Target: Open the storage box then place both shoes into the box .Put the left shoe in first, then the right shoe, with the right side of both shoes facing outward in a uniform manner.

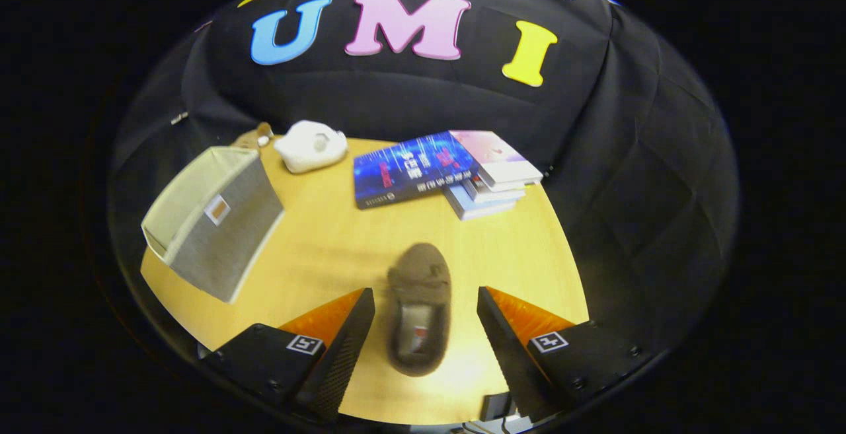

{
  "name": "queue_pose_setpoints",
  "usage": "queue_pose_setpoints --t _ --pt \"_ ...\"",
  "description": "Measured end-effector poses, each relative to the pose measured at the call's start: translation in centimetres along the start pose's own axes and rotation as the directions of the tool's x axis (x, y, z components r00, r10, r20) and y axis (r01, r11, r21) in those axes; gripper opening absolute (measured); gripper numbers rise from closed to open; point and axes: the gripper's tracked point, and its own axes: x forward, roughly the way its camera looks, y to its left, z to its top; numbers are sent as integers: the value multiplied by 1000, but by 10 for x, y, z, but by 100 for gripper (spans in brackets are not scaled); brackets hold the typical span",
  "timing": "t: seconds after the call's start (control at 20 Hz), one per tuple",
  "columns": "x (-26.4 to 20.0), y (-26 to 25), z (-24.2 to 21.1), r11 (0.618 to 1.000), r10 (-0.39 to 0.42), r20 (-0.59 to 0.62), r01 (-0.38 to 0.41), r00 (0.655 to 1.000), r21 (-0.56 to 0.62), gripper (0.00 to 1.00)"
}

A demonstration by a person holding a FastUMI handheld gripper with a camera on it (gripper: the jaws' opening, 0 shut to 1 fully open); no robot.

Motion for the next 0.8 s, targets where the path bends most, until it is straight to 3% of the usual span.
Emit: queue_pose_setpoints --t 0.25,0.35,0.45,0.6,0.75,0.8 --pt "53 -21 -45 995 -61 -106 51 993 -89 92" --pt "72 -22 -50 996 -61 -120 52 991 -73 92" --pt "90 -22 -48 998 -61 -121 57 991 -37 79" --pt "109 -19 -38 999 -44 -104 44 994 -4 80" --pt "121 -13 -41 1000 -29 -115 29 993 -7 45" --pt "122 -13 -43 999 -38 -120 36 992 -22 28"
